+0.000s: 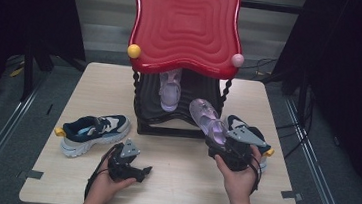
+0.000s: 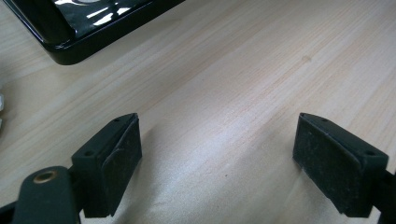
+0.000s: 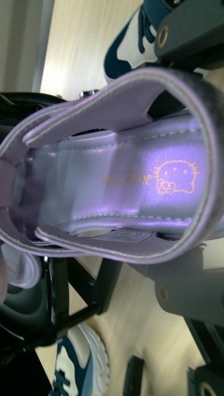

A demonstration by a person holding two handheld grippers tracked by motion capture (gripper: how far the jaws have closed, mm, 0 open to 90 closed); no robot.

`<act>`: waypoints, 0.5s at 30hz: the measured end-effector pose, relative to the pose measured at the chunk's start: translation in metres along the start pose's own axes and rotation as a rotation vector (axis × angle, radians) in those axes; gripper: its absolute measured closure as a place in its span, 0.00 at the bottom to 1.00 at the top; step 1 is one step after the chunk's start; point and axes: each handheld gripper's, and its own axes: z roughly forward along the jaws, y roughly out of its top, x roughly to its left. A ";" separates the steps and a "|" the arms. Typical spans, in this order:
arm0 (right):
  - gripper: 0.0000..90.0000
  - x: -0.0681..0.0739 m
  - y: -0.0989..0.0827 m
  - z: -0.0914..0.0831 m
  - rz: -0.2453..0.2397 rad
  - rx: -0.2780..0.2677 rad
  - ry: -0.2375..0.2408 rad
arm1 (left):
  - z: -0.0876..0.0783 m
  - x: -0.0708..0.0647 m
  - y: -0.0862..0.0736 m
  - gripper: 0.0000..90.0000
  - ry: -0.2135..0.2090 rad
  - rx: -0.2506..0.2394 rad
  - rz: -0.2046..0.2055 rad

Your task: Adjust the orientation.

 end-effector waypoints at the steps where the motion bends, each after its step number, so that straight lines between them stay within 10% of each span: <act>1: 0.42 0.001 0.001 0.001 0.001 -0.001 -0.005 | 0.000 0.000 0.000 0.17 0.000 0.000 0.000; 15: 0.42 0.018 0.011 0.019 0.044 -0.003 -0.071 | 0.000 0.000 0.000 0.17 0.002 0.007 0.007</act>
